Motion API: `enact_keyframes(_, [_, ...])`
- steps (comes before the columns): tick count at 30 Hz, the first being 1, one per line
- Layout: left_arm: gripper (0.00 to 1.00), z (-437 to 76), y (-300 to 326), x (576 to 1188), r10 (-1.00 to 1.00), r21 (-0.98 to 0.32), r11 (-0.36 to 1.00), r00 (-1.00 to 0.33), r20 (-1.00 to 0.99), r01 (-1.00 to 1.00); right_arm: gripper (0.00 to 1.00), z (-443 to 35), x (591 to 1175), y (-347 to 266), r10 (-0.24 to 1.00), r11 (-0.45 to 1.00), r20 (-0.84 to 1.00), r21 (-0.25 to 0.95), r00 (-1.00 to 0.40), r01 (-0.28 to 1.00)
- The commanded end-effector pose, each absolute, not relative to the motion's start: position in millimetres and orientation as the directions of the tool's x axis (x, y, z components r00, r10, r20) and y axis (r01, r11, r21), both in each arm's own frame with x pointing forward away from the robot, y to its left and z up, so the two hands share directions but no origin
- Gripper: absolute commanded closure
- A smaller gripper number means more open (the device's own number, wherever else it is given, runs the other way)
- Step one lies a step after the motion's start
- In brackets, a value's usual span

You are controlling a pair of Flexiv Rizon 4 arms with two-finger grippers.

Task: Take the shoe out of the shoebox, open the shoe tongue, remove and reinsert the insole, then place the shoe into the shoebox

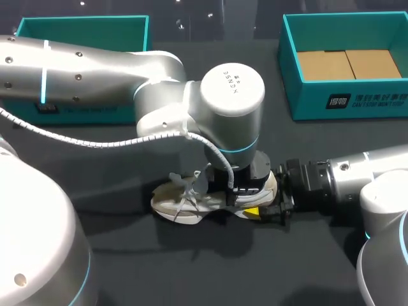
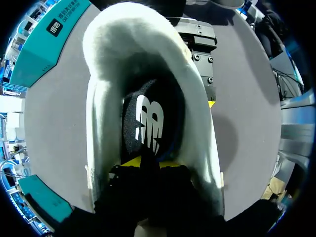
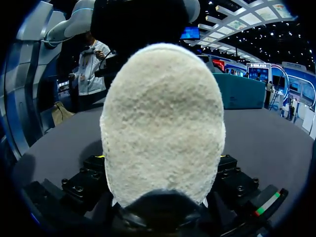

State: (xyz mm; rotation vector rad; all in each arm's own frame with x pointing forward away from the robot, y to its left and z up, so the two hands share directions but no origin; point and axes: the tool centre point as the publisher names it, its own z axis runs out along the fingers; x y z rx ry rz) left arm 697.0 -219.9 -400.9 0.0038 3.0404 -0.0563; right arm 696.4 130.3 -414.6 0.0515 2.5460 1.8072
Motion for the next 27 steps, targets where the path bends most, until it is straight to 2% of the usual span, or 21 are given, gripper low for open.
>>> enact_keyframes(1, [1.0,-431.9,-223.0,713.9,0.003,-0.045,0.999,-0.995,-0.095,0.007,1.0,-412.7,692.6,133.2,0.038,0.333,0.002,0.943,-0.999,0.015])
enact_keyframes(16, [1.0,-401.1,-197.6,714.6,-0.073,-0.207,0.975,-0.996,0.055,-0.083,1.0,-412.7,692.6,133.2,0.038,0.333,0.002,0.943,-0.999,0.015])
enact_keyframes(27, [1.0,-377.0,-186.3,704.5,-0.023,-0.299,0.953,-0.993,0.119,-0.058,1.0,-412.7,692.6,133.2,0.038,0.333,0.002,0.943,-0.999,0.015])
